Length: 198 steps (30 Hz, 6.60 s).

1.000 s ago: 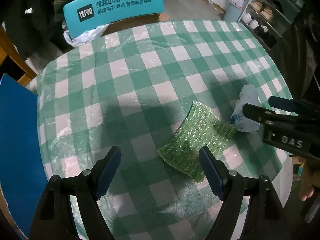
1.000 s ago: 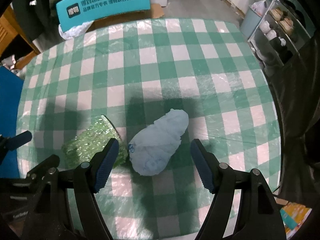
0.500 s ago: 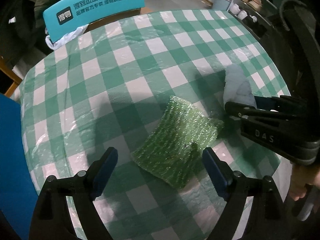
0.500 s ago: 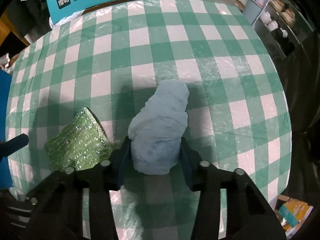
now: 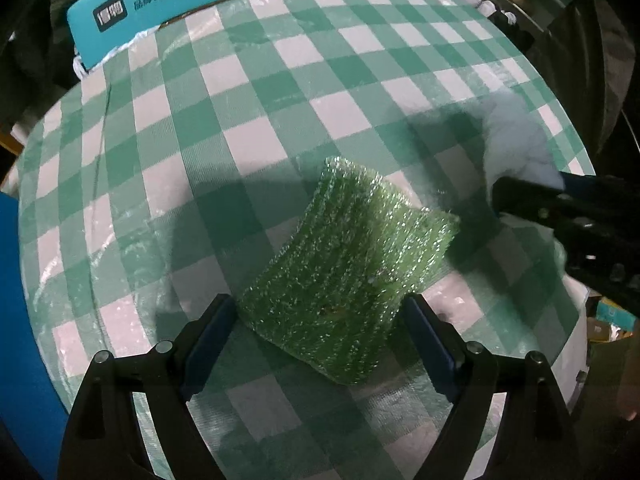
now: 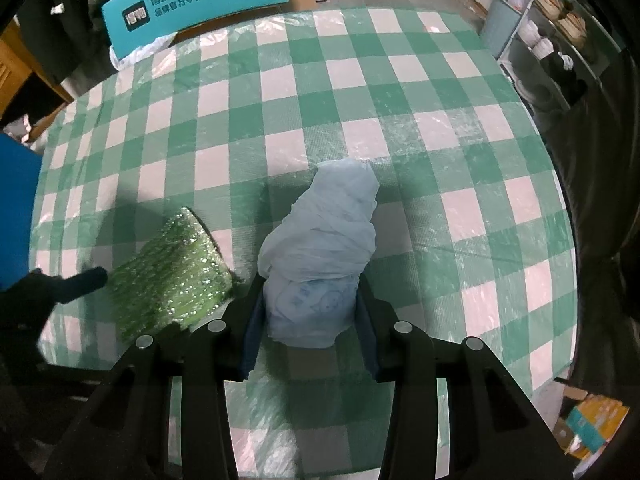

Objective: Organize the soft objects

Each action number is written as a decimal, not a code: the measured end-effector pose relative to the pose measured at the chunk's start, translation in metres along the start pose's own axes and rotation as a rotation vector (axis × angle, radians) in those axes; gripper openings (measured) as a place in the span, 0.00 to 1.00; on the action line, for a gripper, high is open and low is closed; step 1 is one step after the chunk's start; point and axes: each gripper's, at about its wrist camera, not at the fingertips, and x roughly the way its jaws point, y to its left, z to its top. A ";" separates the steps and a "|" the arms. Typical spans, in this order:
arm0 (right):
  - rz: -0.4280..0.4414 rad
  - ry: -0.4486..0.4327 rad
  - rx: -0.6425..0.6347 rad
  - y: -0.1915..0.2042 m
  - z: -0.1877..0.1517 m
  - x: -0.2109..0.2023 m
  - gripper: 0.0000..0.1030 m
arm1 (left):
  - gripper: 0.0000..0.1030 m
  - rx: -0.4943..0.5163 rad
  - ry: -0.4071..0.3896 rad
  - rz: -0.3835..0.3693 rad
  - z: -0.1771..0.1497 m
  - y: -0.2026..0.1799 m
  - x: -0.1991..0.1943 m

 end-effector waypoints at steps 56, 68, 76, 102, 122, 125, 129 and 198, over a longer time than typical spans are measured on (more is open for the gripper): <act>0.143 -0.194 -0.299 0.139 -0.004 -0.101 0.39 | 0.15 -0.234 -0.231 0.104 -0.062 0.106 -0.138; 0.197 -0.220 -0.351 0.171 -0.006 -0.117 0.39 | 0.15 -0.229 -0.291 0.140 -0.081 0.121 -0.166; 0.249 -0.228 -0.416 0.209 -0.010 -0.125 0.39 | 0.15 -0.284 -0.307 0.145 -0.098 0.147 -0.177; 0.345 -0.176 -0.604 0.338 -0.026 -0.112 0.39 | 0.15 -0.555 -0.351 0.248 -0.180 0.263 -0.206; 0.329 -0.109 -0.699 0.399 -0.038 -0.086 0.56 | 0.35 -0.651 -0.270 0.273 -0.208 0.307 -0.189; 0.321 -0.130 -0.681 0.395 -0.036 -0.090 0.65 | 0.36 -0.654 -0.276 0.281 -0.207 0.307 -0.192; 0.324 -0.146 -0.643 0.384 -0.029 -0.097 0.68 | 0.44 -0.643 -0.288 0.283 -0.206 0.303 -0.199; 0.300 -0.373 -0.404 0.250 -0.024 -0.187 0.71 | 0.99 -0.391 -0.456 0.322 -0.158 0.191 -0.268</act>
